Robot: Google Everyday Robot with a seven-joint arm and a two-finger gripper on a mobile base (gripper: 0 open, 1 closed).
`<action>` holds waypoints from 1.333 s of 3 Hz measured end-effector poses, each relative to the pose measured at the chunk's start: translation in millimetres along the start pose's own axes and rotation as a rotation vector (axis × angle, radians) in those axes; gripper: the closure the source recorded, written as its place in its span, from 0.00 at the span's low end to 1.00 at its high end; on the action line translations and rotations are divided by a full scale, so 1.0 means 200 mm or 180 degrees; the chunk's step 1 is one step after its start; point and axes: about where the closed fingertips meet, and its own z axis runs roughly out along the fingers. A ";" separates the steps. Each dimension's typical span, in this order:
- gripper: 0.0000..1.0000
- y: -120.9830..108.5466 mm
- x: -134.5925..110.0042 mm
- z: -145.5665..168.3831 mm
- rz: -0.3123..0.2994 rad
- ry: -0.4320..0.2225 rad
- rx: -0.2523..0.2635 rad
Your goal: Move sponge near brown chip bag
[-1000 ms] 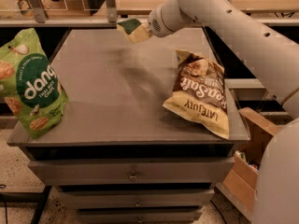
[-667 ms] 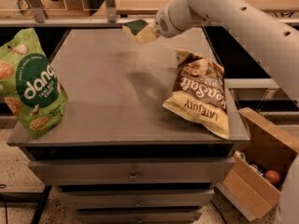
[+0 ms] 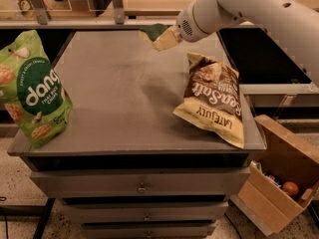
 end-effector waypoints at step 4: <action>0.13 0.17 0.16 -0.34 -0.0032 0.0187 -0.0080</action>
Offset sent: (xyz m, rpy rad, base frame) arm -0.0829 -0.0358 0.0197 -0.0542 0.0458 0.0225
